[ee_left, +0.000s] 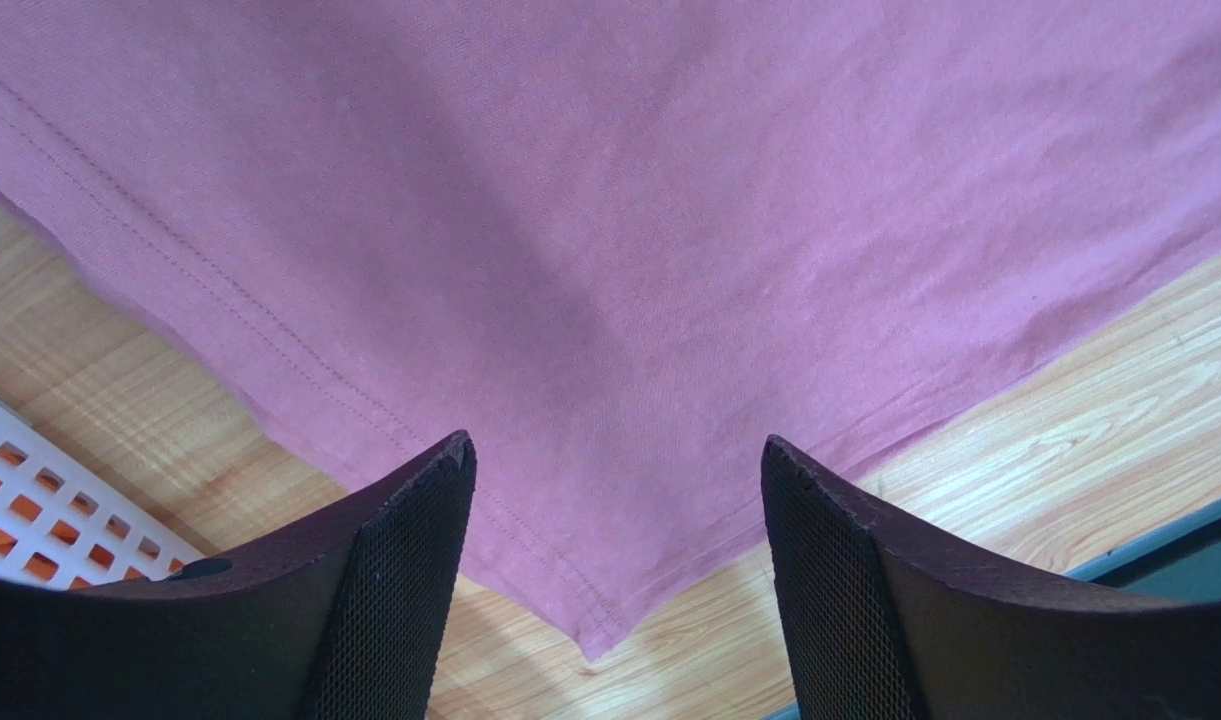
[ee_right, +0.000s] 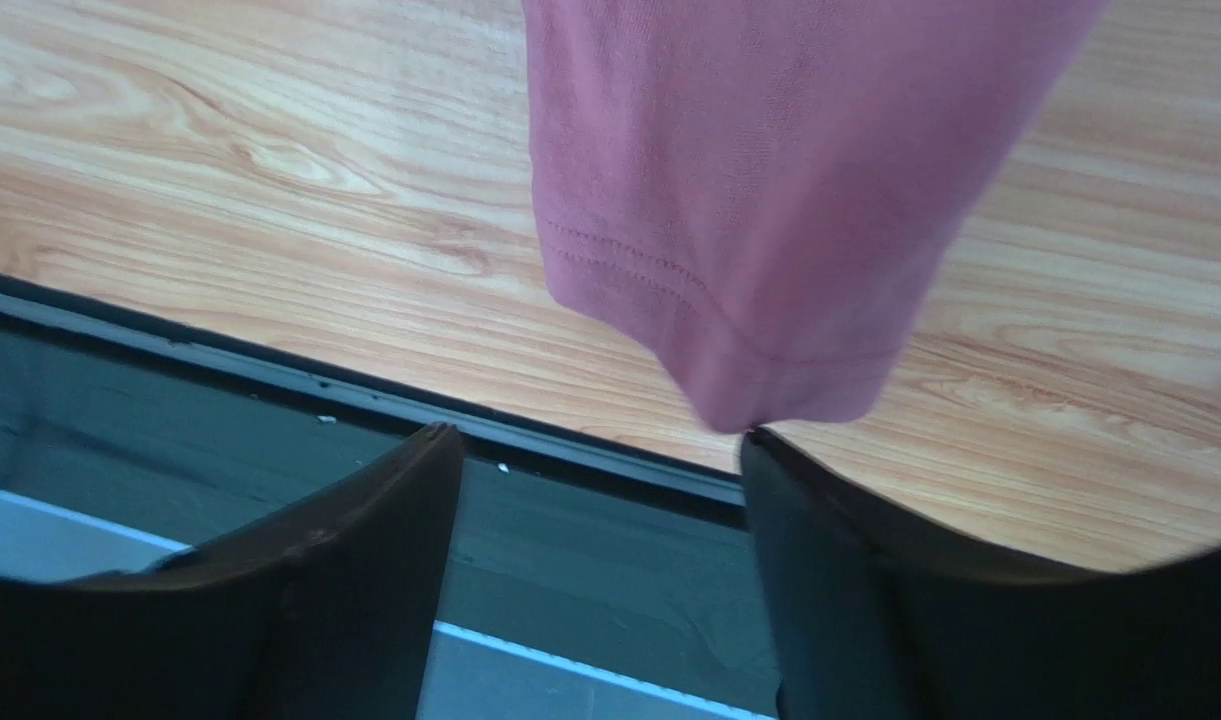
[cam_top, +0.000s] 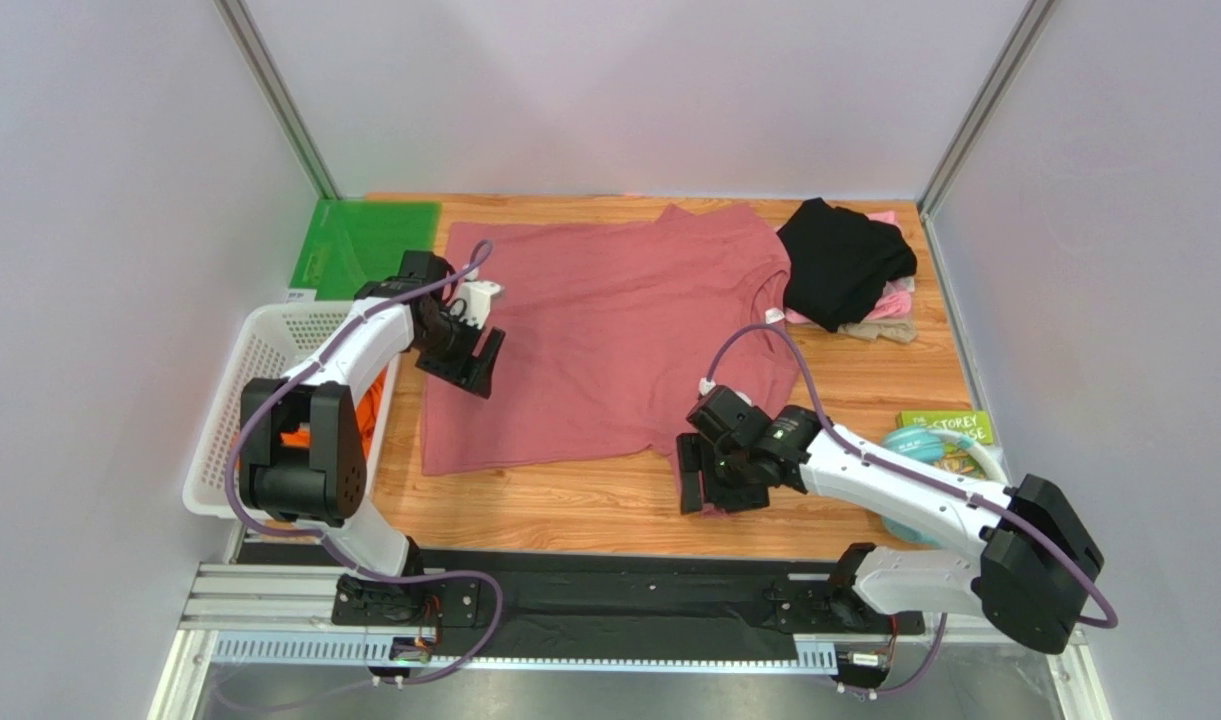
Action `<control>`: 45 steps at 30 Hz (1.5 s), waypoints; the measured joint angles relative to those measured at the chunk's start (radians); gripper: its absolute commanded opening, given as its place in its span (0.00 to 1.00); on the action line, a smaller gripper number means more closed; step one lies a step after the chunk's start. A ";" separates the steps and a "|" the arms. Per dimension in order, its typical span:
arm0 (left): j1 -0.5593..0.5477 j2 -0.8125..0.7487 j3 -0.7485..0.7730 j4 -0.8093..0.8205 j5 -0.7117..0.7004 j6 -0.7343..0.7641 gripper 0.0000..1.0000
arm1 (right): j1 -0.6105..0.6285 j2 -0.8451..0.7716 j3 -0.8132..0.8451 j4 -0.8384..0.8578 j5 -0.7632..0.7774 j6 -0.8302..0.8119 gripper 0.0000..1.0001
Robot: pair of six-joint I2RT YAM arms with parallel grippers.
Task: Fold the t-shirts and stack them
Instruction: Flatten out the tshirt
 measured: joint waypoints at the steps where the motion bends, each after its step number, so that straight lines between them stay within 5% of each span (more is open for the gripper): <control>1: 0.000 0.000 0.002 -0.001 0.000 0.000 0.76 | 0.005 0.008 0.005 -0.013 -0.005 -0.001 0.84; 7: 0.000 0.000 0.004 -0.002 0.000 0.001 0.76 | -0.031 0.024 0.113 -0.126 0.092 -0.013 0.81; 11: 0.000 0.000 0.004 -0.002 0.002 0.001 0.76 | -0.169 0.016 0.221 -0.143 0.163 -0.063 0.75; 17: 0.000 0.000 0.004 -0.008 0.004 0.001 0.76 | -0.350 0.041 0.215 -0.128 0.256 -0.116 0.52; 21: 0.000 0.000 0.004 -0.012 0.006 0.003 0.76 | -0.379 0.117 0.152 -0.087 0.265 -0.130 0.26; 23: 0.000 0.000 0.004 -0.016 0.006 0.004 0.75 | -0.381 0.157 0.127 -0.070 0.263 -0.135 0.21; 29: 0.000 0.000 0.016 -0.025 0.006 0.005 0.76 | -0.386 0.242 0.115 -0.006 0.257 -0.134 0.25; 33: 0.000 0.000 0.016 -0.027 0.006 0.005 0.75 | -0.390 0.266 0.115 0.023 0.251 -0.137 0.43; 45: 0.000 0.001 0.016 -0.027 0.006 0.007 0.75 | -0.415 0.329 0.115 0.088 0.235 -0.145 0.40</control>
